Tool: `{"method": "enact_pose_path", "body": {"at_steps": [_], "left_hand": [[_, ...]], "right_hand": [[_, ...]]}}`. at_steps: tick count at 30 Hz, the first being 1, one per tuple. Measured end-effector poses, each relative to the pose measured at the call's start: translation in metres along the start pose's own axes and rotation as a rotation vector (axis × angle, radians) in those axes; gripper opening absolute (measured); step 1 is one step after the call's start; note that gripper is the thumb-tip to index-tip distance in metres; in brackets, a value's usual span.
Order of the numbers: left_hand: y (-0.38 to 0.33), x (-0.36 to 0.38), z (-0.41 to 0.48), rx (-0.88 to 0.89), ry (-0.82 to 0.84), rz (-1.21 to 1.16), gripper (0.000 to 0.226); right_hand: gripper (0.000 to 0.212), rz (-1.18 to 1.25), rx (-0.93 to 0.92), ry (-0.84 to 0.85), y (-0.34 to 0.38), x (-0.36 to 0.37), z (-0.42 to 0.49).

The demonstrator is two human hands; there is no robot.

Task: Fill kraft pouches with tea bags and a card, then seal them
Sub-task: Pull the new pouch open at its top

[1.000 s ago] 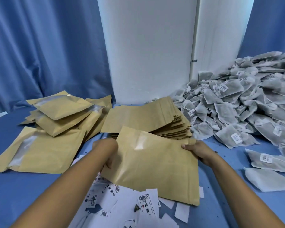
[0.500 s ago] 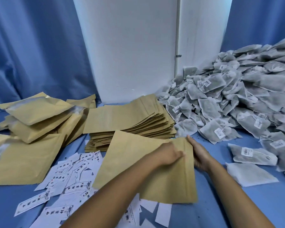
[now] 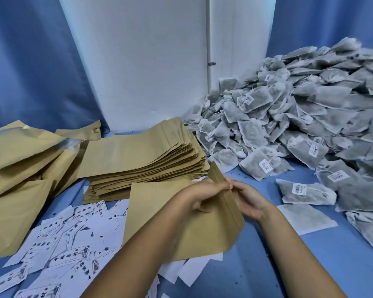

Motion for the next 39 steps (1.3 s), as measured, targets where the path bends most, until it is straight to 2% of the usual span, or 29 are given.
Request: {"method": "enact_pose_path", "body": {"at_steps": [4, 7, 12, 17, 27, 31, 35, 39], "left_hand": [[0.007, -0.008, -0.003, 0.014, 0.088, -0.111, 0.029], [0.011, -0.011, -0.005, 0.019, 0.087, -0.156, 0.027], [0.01, -0.009, -0.006, 0.044, 0.106, -0.156, 0.021], [0.01, -0.007, -0.006, 0.044, 0.088, -0.158, 0.024], [0.013, -0.005, -0.005, 0.037, 0.089, -0.164, 0.02], [0.009, 0.002, -0.007, 0.054, -0.025, -0.131, 0.018], [0.006, 0.014, -0.005, 0.148, -0.287, -0.021, 0.025], [0.004, 0.018, 0.0, 0.154, -0.358, 0.003, 0.034]], "right_hand": [[0.044, -0.053, -0.018, -0.021, -0.001, -0.002, 0.001], [0.05, -0.096, -0.049, -0.071, -0.002, -0.005, 0.004], [0.039, -0.127, -0.065, -0.092, 0.0, -0.009, 0.003], [0.05, -0.124, -0.06, -0.086, -0.001, -0.01, 0.003], [0.043, -0.108, -0.017, -0.047, 0.001, -0.009, 0.0], [0.028, -0.194, -0.055, -0.071, 0.001, -0.012, 0.002], [0.021, -0.33, -0.054, -0.053, 0.001, -0.005, -0.001], [0.02, -0.446, -0.045, -0.098, 0.006, -0.009, -0.009]]}}
Point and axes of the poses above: each hand's wrist, its own z-axis towards the middle knuckle, its own x-axis out of the palm, y = z × x, the point moved 2 cm from there along z, towards the middle knuckle, and after that the axes turned 14 degrees about z, right-handed, at the moved point
